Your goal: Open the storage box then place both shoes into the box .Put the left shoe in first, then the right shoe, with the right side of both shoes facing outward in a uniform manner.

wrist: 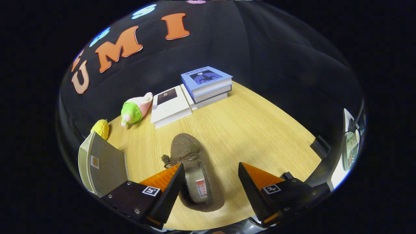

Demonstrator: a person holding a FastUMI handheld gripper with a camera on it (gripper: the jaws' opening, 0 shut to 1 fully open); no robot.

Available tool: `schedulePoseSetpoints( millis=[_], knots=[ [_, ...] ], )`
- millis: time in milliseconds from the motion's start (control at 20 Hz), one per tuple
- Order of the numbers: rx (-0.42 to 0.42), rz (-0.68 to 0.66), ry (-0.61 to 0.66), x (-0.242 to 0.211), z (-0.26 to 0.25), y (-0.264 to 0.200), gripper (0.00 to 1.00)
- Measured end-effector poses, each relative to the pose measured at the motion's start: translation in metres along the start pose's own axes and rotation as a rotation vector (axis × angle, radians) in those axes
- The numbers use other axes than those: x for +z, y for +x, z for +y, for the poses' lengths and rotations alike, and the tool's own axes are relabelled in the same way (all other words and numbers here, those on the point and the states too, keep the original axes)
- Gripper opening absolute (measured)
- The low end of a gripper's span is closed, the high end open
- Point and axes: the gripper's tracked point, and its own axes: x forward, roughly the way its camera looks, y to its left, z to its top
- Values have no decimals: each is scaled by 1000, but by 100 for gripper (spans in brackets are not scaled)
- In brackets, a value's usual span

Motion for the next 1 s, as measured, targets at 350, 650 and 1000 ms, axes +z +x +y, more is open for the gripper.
schedulePoseSetpoints(
  millis=[350,650,1000],
  knots=[
    [-3,68,-17,-29,-4,23,94],
    [22,102,-10,-41,6,37,73],
    [3,94,50,-34,8,36,4]
  ],
)
